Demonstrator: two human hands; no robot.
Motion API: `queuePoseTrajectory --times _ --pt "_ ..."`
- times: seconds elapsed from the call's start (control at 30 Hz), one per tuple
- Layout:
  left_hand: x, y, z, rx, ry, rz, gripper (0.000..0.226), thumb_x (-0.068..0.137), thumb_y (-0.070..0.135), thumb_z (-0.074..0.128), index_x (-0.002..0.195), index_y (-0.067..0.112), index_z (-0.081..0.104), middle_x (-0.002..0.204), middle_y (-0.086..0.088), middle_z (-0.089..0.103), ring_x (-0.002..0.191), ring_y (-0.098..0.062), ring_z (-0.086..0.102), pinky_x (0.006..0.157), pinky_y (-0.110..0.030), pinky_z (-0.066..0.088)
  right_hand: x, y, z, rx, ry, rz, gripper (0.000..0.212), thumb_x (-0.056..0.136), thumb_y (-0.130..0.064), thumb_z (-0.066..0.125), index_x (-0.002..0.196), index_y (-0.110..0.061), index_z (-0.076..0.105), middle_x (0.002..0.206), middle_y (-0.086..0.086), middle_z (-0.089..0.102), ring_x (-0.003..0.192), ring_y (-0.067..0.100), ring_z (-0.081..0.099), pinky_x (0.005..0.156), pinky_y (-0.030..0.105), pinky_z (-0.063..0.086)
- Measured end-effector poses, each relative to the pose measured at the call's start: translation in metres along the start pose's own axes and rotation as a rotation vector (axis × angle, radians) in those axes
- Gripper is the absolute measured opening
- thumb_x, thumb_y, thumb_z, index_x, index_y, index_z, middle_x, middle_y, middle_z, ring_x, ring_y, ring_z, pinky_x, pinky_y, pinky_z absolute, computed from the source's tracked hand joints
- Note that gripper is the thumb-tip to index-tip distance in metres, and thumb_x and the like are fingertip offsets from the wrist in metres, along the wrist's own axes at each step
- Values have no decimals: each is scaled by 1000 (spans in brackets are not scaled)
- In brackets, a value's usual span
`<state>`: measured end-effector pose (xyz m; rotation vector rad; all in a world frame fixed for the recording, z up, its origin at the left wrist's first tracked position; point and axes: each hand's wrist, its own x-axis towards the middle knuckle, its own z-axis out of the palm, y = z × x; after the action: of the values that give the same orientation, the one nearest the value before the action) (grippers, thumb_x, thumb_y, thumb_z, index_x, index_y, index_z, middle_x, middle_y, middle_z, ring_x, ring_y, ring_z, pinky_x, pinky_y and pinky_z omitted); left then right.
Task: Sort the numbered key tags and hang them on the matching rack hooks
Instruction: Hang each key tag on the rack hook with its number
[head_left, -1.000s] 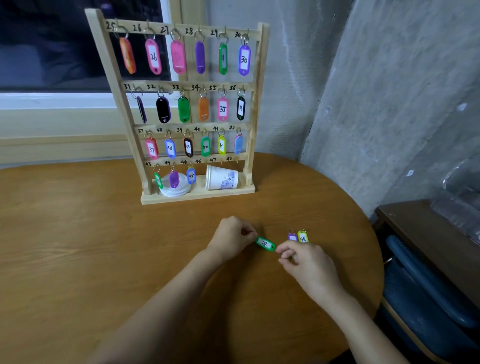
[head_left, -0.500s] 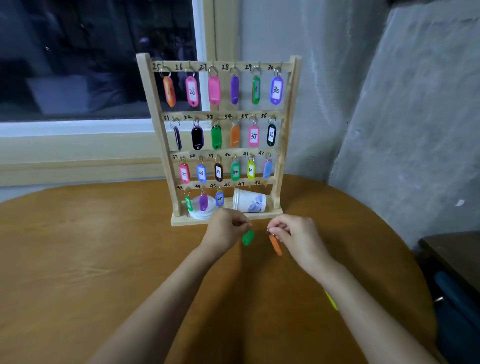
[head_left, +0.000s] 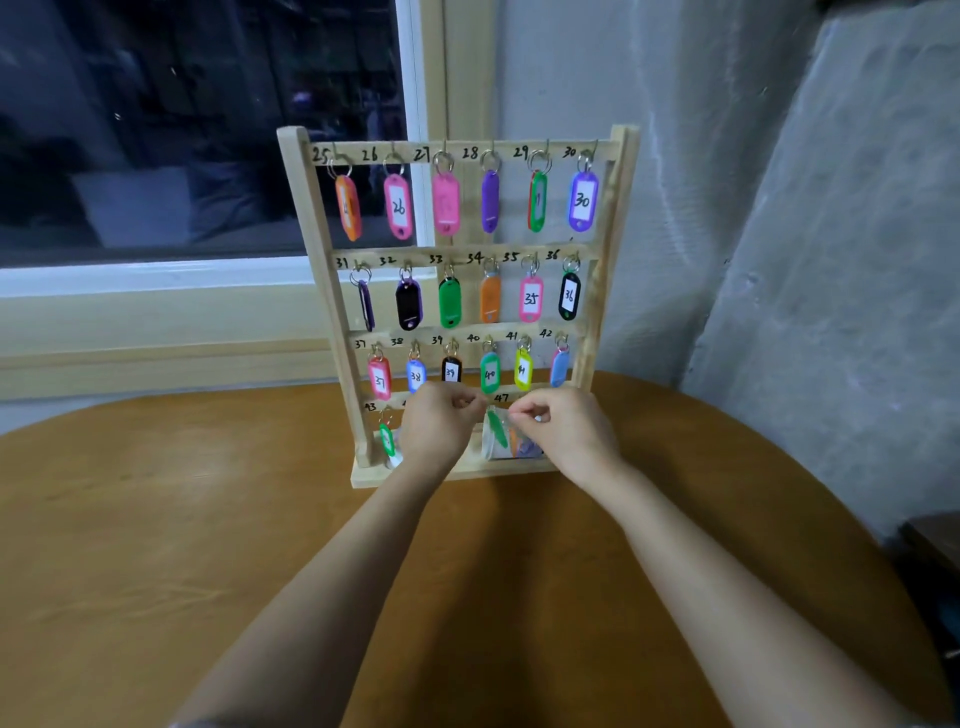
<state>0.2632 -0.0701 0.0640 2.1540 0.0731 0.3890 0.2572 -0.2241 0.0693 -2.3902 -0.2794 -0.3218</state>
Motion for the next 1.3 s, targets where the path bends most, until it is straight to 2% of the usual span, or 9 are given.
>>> queuePoseTrajectory --times 0.17,0.4,0.57,0.67,0.77,0.87,0.93,1.03,1.3 --pt "2 -1 3 82 25 -19 13 85 23 68 93 18 77 79 -1 73 68 -17 64 59 -29 49 8 -7 9 -62 19 29 11 88 -33 63 86 -30 73 86 -13 72 77 8 61 61 25 48" --pt "-5 3 -1 209 43 5 12 85 22 66 92 24 76 74 2 64 77 -21 62 57 -25 37 18 -20 19 -140 91 104 13 89 -32 61 89 -29 74 86 -10 72 82 13 64 58 24 39" --pt "-9 -1 -4 286 25 27 10 85 26 65 89 23 75 79 0 67 76 -23 63 53 -26 39 19 -20 26 -283 78 87 15 91 -27 59 89 -27 74 85 -7 72 81 17 65 57 23 41" --pt "-14 -7 -6 283 20 52 8 84 25 64 87 26 72 85 3 69 78 -19 64 57 -31 49 9 -18 20 -273 59 12 16 90 -28 61 103 -31 70 100 -11 70 92 14 63 64 23 44" --pt "-27 -10 -8 249 11 49 13 82 24 64 91 28 72 87 4 70 81 -17 64 58 -27 46 -9 -12 5 -237 37 -12 23 90 -30 61 113 -33 65 109 -14 64 100 14 59 68 24 42" --pt "-46 -8 -3 229 -65 67 18 83 27 66 100 23 71 79 6 63 77 -14 60 60 -25 42 -35 3 -14 -200 32 5 19 88 -31 63 106 -36 67 102 -16 66 94 8 59 64 23 37" --pt "-61 -5 6 203 -137 73 19 84 25 66 102 22 70 78 9 60 76 -13 58 65 -27 46 -57 18 -27 -162 33 13 15 86 -31 65 100 -34 69 93 -17 66 77 -2 57 57 22 35" --pt "-83 1 25 185 -259 85 23 84 21 65 106 24 69 89 5 65 78 -10 57 73 -26 48 -92 42 -46 -172 38 67 13 85 -32 67 98 -34 70 82 -21 61 58 -7 44 50 15 28" --pt "-130 18 84 180 -531 150 24 87 30 65 110 25 68 105 4 69 95 -9 62 87 -26 50 -169 102 -86 -161 57 298 11 82 -28 71 91 -35 71 83 -23 67 59 -6 51 55 17 38"
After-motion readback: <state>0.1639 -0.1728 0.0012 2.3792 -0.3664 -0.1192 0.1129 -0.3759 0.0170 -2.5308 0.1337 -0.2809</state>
